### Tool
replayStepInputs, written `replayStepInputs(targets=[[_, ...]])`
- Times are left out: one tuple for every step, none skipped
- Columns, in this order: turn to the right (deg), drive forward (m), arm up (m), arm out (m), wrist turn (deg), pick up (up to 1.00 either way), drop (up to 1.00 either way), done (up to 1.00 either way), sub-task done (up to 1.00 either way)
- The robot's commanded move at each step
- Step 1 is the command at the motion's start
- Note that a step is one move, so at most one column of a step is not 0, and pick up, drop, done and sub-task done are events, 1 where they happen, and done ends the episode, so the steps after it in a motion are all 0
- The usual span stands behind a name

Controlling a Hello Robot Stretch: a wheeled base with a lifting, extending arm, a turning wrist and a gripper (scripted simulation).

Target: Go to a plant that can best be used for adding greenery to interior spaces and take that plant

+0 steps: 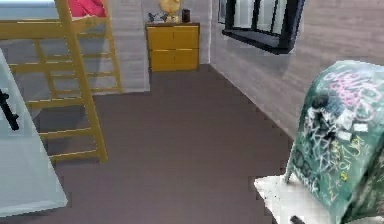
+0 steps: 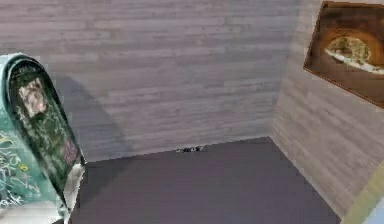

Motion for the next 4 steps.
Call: replayStepInputs(targets=[[0.0, 1.00, 0.00, 0.00, 0.0, 0.00, 0.00, 0.00, 0.00], [0.0, 0.35, 0.00, 0.00, 0.0, 0.00, 0.00, 0.00, 0.00], [0.0, 1.00, 0.00, 0.00, 0.0, 0.00, 0.00, 0.00, 0.00], [0.0, 1.00, 0.00, 0.00, 0.0, 0.00, 0.00, 0.00, 0.00]])
